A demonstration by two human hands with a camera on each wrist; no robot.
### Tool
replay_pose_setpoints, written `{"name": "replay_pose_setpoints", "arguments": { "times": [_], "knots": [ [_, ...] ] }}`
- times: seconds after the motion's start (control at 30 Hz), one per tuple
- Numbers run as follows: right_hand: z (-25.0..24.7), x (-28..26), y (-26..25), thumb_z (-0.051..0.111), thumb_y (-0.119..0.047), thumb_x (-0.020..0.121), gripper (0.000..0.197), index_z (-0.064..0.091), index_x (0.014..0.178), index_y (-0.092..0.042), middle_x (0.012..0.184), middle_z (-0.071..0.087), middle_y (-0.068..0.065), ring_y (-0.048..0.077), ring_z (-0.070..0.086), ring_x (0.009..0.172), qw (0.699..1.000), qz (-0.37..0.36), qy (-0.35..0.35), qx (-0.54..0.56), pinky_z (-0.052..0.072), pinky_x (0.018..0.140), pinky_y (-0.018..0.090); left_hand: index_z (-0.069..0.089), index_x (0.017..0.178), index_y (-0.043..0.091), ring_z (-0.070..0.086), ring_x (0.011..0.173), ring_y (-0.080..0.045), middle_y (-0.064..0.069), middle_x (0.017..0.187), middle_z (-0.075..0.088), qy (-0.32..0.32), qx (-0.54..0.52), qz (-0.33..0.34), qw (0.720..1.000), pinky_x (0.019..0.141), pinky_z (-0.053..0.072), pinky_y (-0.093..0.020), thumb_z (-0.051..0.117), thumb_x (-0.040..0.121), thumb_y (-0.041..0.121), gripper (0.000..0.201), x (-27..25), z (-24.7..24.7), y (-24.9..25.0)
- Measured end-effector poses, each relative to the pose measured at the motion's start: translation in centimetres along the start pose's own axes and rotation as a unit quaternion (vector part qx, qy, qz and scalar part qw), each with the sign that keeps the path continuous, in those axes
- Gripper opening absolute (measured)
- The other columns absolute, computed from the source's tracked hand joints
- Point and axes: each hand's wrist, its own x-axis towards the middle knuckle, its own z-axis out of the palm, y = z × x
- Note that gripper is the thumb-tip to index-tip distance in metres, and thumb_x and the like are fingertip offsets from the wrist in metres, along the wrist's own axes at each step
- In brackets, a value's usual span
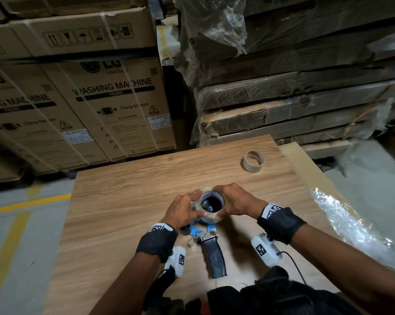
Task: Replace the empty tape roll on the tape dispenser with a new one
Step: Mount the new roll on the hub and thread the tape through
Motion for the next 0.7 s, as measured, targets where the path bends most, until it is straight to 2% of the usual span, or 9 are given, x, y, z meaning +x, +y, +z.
{"name": "replay_pose_setpoints", "arguments": {
  "times": [0.1, 0.27, 0.37, 0.53, 0.7],
  "knots": [
    [0.0, 0.2, -0.2, 0.096, -0.034, 0.056, 0.07, 0.068, 0.116, -0.014, 0.111, 0.075, 0.004, 0.022, 0.069, 0.1, 1.0, 0.007, -0.002, -0.007, 0.041, 0.077, 0.02, 0.047, 0.146, 0.014, 0.04, 0.143, -0.012, 0.001, 0.154, 0.043, -0.009, 0.001, 0.001, 1.0, 0.119, 0.032, -0.033, 0.086, 0.072, 0.034, 0.086, 0.1, -0.2, 0.3],
    [0.2, 0.6, -0.5, 0.096, -0.043, 0.052, 0.076, 0.067, 0.117, -0.016, 0.113, 0.074, 0.005, 0.025, 0.069, 0.101, 1.0, 0.01, -0.005, -0.026, 0.054, 0.085, 0.032, 0.049, 0.144, 0.016, 0.04, 0.142, -0.009, 0.003, 0.153, 0.044, -0.017, -0.008, -0.008, 1.0, 0.12, 0.031, -0.032, 0.088, 0.07, 0.03, 0.085, 0.2, -0.5, 0.3],
    [0.5, 1.0, -0.7, 0.095, -0.045, 0.051, 0.078, 0.067, 0.117, -0.015, 0.113, 0.074, 0.007, 0.027, 0.069, 0.102, 0.999, 0.013, -0.002, -0.037, 0.055, 0.086, 0.035, 0.051, 0.143, 0.014, 0.04, 0.142, -0.01, 0.002, 0.152, 0.045, -0.026, -0.016, -0.018, 0.999, 0.12, 0.031, -0.033, 0.089, 0.069, 0.029, 0.084, 0.2, -0.5, 0.0],
    [0.8, 1.9, -1.2, 0.096, -0.043, 0.052, 0.079, 0.066, 0.119, -0.013, 0.115, 0.071, 0.012, 0.03, 0.066, 0.105, 0.997, 0.04, -0.016, -0.058, 0.054, 0.085, 0.034, 0.049, 0.144, 0.016, 0.04, 0.143, -0.012, 0.003, 0.153, 0.044, -0.032, -0.006, -0.025, 0.999, 0.119, 0.033, -0.035, 0.088, 0.07, 0.033, 0.086, 0.1, -0.4, -0.3],
    [1.2, 2.0, -0.7, 0.097, -0.036, 0.055, 0.077, 0.064, 0.12, -0.011, 0.117, 0.067, 0.014, 0.032, 0.064, 0.105, 0.998, 0.06, -0.017, -0.032, 0.051, 0.081, 0.031, 0.044, 0.148, 0.014, 0.043, 0.142, -0.018, -0.002, 0.153, 0.045, -0.038, -0.004, -0.028, 0.999, 0.118, 0.034, -0.032, 0.084, 0.075, 0.027, 0.084, 0.1, 0.0, 0.1]
  ]
}}
